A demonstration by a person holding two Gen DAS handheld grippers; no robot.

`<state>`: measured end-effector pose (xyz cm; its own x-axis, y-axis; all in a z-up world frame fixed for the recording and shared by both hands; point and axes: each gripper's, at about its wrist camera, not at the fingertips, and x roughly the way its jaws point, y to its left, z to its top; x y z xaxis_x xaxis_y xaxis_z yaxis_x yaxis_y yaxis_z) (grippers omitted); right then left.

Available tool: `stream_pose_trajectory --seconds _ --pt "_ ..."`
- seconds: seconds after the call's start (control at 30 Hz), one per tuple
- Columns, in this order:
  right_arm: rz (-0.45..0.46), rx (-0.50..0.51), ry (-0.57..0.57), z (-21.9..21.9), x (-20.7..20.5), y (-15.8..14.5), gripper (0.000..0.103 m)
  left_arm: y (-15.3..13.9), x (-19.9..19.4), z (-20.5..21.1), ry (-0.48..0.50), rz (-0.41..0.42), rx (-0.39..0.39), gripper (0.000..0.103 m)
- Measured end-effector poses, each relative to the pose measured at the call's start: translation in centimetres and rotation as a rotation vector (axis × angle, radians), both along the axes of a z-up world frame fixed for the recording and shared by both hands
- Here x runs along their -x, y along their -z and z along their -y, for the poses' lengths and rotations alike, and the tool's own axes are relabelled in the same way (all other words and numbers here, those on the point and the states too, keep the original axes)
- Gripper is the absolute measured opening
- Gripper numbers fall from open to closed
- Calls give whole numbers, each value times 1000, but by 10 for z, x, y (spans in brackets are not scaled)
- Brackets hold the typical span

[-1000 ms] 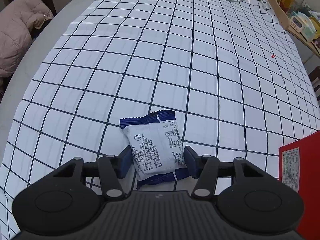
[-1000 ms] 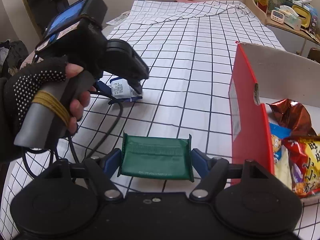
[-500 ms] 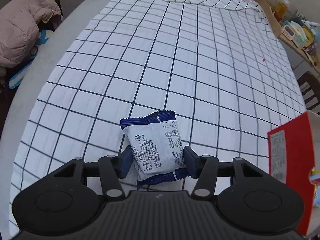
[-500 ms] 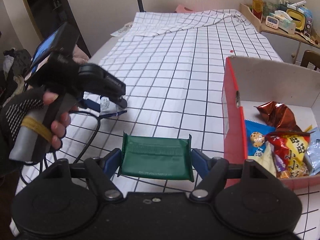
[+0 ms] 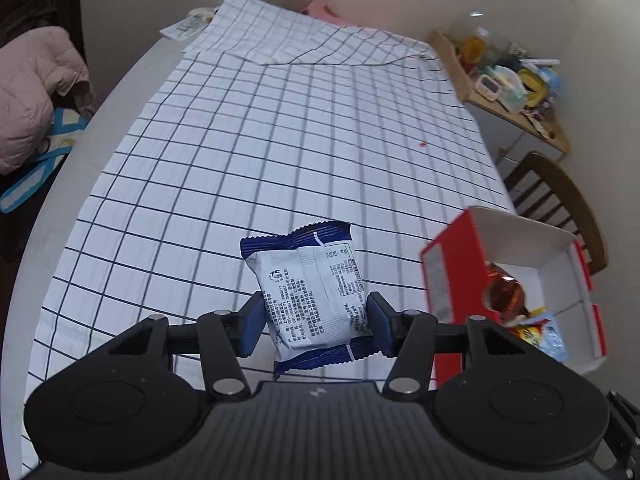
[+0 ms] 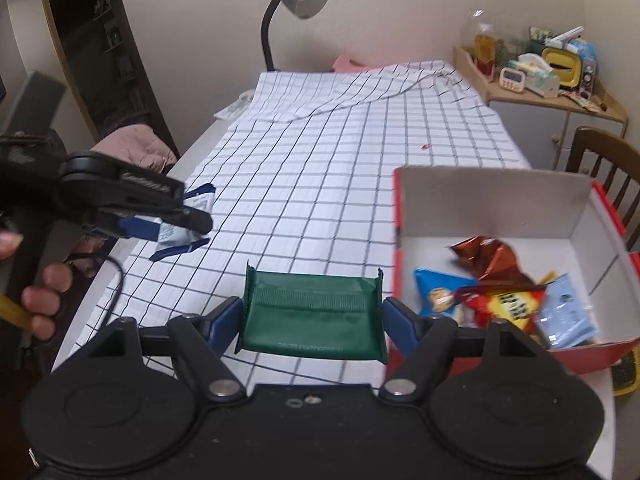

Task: Organize snacks
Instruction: 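Carry the white-and-blue packet and green packet with both tools over the red box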

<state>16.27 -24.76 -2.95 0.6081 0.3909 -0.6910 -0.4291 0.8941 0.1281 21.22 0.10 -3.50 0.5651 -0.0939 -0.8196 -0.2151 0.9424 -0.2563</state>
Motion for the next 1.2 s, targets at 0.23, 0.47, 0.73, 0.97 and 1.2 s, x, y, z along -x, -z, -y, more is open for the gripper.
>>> stream_pose_trajectory --seconds 0.23,0.47,0.73,0.97,1.2 --pt "32 -8 24 33 5 -15 76 -22 15 48 72 36 -18 54" --pt "60 5 52 70 2 -23 76 -31 12 100 133 53 -30 54" --pt "77 37 104 118 -18 -22 76 -27 -1 157 188 52 -59 54" --pt "54 49 151 155 -44 -11 76 -12 -23 192 221 12 -77 54" --pt "19 45 178 178 -73 4 76 8 -43 213 242 -28 -85 54"
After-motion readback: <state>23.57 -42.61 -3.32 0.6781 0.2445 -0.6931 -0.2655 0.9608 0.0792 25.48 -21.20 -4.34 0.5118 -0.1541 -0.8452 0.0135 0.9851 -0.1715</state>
